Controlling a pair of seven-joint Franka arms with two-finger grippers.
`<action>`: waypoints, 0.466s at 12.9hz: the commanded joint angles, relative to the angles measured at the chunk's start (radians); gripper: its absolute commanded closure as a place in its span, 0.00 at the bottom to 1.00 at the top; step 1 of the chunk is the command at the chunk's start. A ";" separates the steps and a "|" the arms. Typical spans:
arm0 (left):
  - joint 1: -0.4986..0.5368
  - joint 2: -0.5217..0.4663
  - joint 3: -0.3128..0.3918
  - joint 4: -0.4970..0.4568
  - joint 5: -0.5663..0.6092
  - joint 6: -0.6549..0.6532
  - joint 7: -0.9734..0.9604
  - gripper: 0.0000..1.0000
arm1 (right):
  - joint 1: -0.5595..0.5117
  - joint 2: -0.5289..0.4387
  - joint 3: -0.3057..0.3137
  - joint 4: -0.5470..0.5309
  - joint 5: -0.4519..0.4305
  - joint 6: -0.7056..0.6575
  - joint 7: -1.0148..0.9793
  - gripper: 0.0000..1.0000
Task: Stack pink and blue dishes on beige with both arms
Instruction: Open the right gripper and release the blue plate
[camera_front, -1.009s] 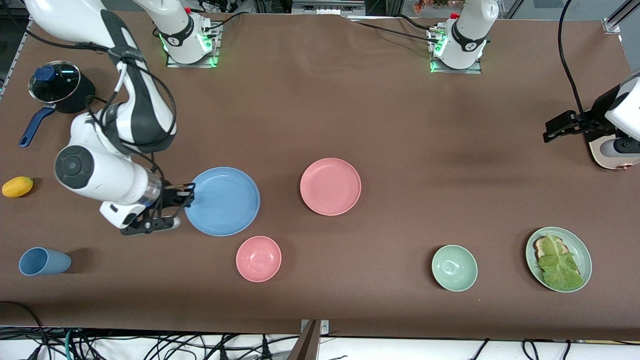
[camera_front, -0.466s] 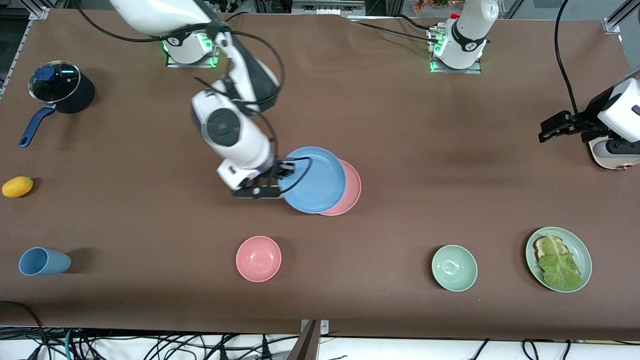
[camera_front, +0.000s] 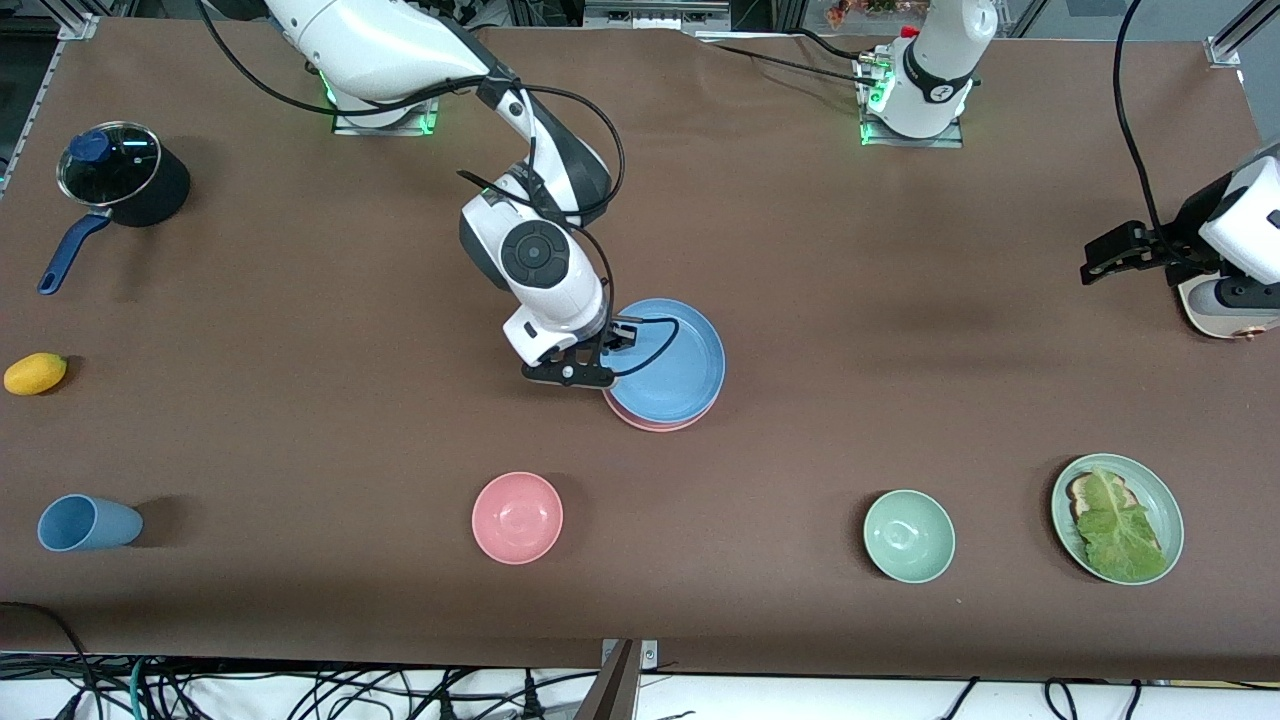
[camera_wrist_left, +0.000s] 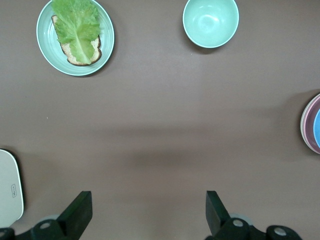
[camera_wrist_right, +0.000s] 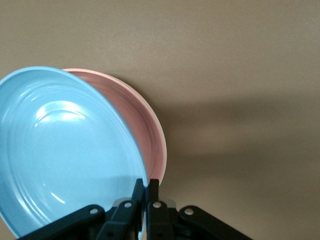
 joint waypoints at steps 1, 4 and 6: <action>0.001 0.004 0.002 0.022 0.003 -0.022 0.026 0.00 | 0.001 0.015 0.002 0.010 -0.017 0.020 0.023 1.00; 0.001 0.004 0.002 0.022 0.005 -0.022 0.025 0.00 | 0.004 0.037 0.002 0.010 -0.014 0.052 0.025 1.00; 0.001 0.004 0.002 0.022 0.005 -0.023 0.023 0.00 | 0.004 0.052 0.002 0.010 -0.015 0.071 0.023 1.00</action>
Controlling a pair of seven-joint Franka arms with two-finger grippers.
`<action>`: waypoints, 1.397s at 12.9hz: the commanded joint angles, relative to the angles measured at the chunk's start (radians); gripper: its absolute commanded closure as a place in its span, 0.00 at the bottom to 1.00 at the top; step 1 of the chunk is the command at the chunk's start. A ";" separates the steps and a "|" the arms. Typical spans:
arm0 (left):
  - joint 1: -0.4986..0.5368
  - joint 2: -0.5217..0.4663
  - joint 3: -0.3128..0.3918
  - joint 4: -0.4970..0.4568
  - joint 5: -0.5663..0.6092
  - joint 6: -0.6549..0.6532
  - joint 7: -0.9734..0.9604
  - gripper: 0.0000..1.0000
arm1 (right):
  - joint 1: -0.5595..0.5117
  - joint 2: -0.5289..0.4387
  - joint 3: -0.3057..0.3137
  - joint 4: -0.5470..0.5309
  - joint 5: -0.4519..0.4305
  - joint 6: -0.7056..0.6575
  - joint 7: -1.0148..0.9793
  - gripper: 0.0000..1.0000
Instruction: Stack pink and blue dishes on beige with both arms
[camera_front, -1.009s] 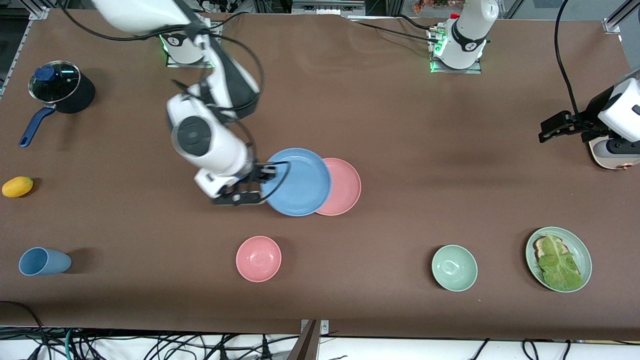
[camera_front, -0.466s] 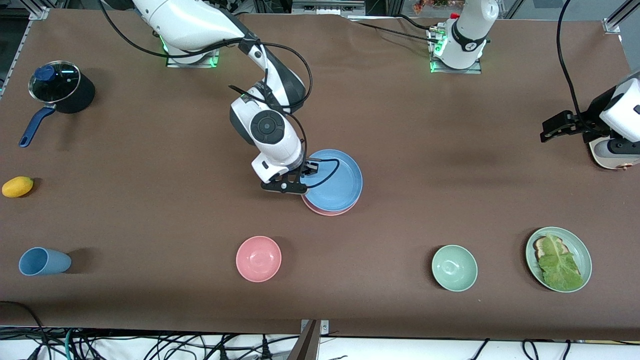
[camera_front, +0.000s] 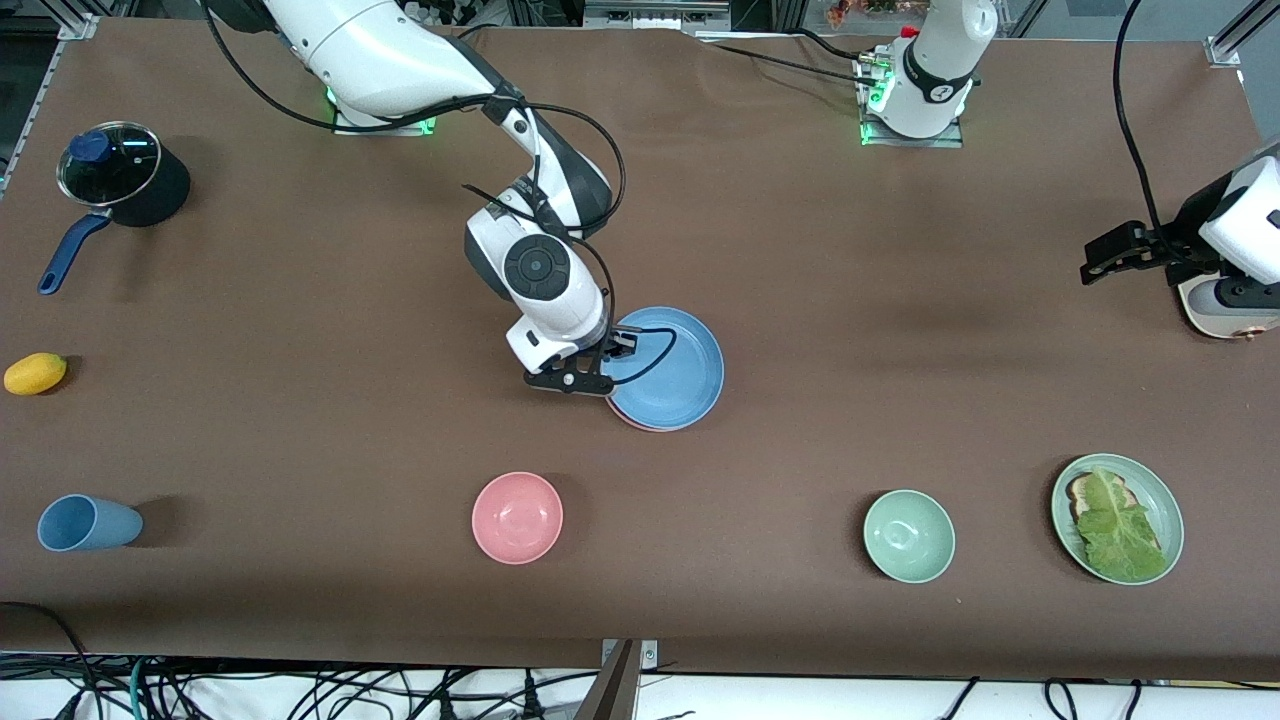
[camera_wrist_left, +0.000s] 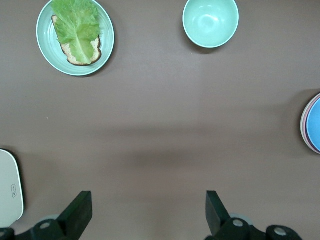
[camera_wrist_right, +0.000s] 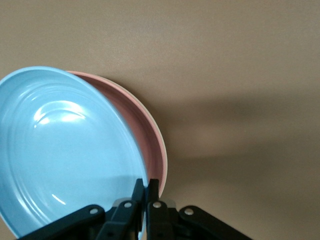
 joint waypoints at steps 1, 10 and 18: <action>0.001 0.004 0.002 0.021 0.005 -0.026 0.023 0.00 | 0.002 0.016 0.003 0.008 -0.017 0.035 0.017 0.92; 0.000 0.004 0.002 0.021 0.006 -0.039 0.024 0.00 | -0.163 -0.134 -0.019 0.014 -0.008 -0.054 -0.028 0.00; 0.001 0.005 0.002 0.021 0.006 -0.039 0.024 0.00 | -0.271 -0.343 -0.130 0.007 -0.002 -0.371 -0.344 0.00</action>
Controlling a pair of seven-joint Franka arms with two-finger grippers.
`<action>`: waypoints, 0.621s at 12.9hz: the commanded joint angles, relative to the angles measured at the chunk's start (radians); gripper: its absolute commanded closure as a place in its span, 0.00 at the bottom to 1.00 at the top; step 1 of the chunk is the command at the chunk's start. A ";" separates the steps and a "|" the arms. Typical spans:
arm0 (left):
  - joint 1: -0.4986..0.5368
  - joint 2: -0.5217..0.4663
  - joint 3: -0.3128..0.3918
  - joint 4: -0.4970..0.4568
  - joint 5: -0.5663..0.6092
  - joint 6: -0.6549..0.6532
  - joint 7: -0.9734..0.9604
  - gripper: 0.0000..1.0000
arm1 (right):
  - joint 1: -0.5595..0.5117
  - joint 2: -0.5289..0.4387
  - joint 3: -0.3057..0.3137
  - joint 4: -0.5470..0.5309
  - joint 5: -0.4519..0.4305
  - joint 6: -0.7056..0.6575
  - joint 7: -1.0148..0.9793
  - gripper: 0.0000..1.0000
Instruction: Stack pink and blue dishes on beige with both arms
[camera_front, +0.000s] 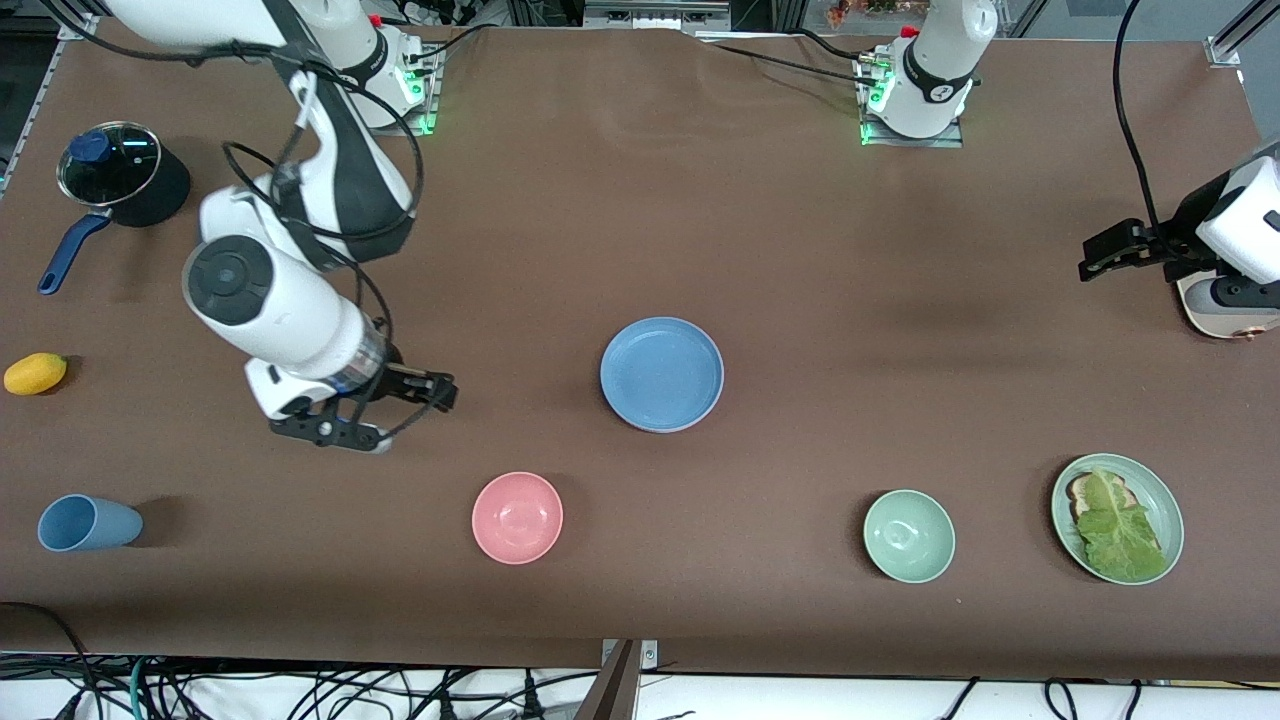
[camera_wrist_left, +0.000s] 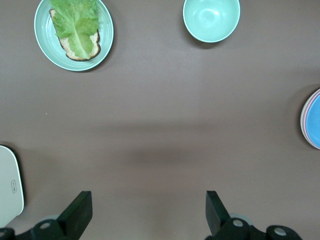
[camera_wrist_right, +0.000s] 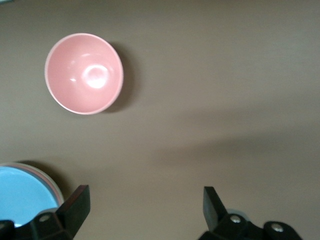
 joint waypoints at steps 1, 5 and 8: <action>0.000 0.005 0.002 0.021 0.006 -0.021 0.024 0.00 | 0.005 -0.102 -0.042 -0.029 0.000 -0.114 -0.051 0.00; 0.001 0.003 0.002 0.021 0.006 -0.022 0.024 0.00 | 0.006 -0.243 -0.092 -0.100 0.011 -0.217 -0.151 0.00; 0.000 0.005 0.000 0.021 0.006 -0.022 0.024 0.00 | 0.008 -0.335 -0.146 -0.169 0.026 -0.238 -0.253 0.00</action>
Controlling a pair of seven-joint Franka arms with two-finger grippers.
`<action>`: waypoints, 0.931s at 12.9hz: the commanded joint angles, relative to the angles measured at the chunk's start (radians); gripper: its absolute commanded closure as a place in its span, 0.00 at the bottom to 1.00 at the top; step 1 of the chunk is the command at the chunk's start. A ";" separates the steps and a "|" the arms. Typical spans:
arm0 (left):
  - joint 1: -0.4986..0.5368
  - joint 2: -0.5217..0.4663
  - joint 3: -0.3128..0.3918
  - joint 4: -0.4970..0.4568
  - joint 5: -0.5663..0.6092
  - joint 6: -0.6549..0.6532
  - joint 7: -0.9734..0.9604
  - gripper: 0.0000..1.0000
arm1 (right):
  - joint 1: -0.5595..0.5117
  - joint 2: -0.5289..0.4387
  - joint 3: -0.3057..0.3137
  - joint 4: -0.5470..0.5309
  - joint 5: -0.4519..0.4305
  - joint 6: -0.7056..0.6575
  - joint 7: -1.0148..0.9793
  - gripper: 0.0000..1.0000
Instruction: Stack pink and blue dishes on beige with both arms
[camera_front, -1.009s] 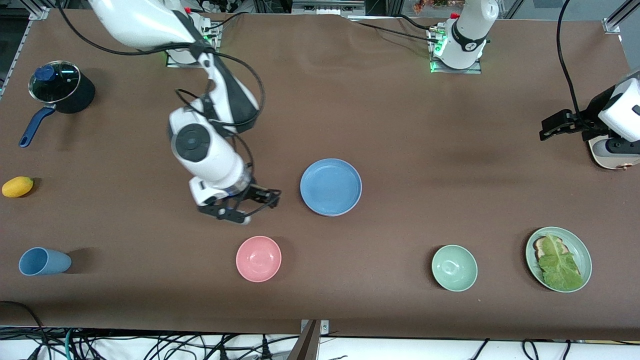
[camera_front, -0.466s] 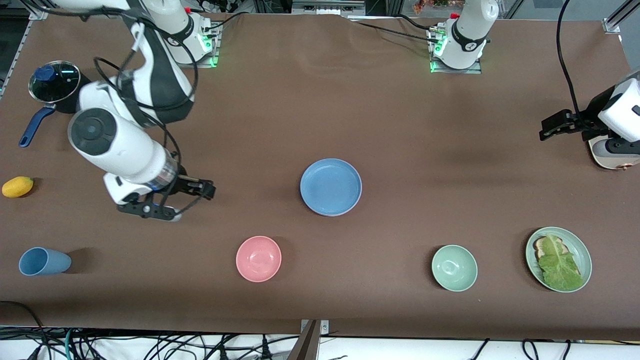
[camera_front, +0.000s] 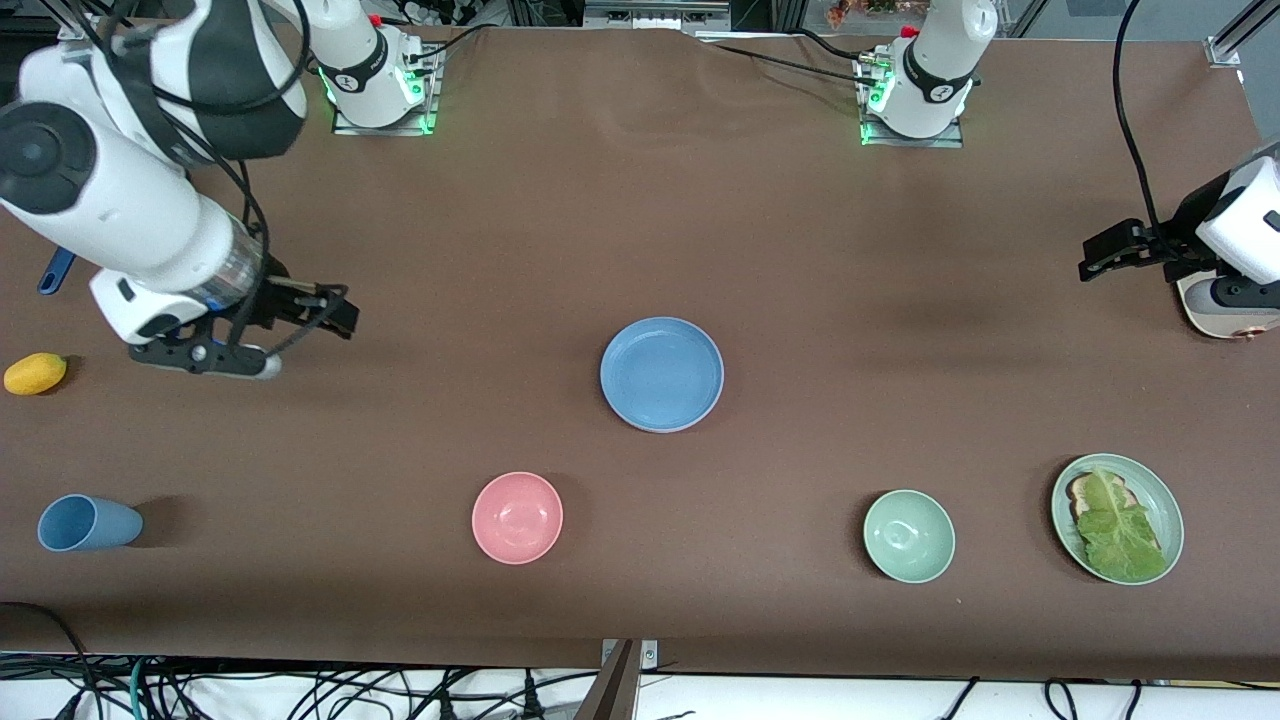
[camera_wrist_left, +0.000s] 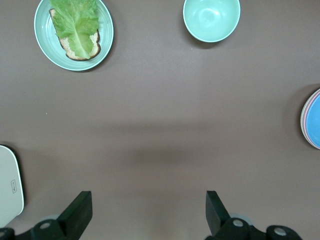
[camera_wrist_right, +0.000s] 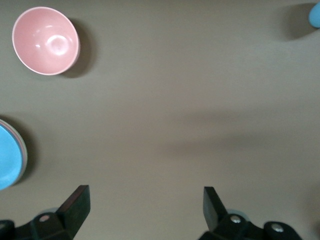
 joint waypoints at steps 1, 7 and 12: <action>0.000 0.003 0.000 0.020 0.006 -0.022 0.024 0.00 | 0.004 -0.119 -0.037 -0.108 0.022 -0.030 -0.078 0.00; 0.001 0.004 0.000 0.020 0.006 -0.022 0.026 0.00 | 0.003 -0.171 -0.039 -0.103 0.020 -0.113 -0.120 0.00; 0.000 0.004 0.000 0.020 0.006 -0.022 0.026 0.00 | 0.003 -0.175 -0.064 -0.073 0.025 -0.127 -0.162 0.00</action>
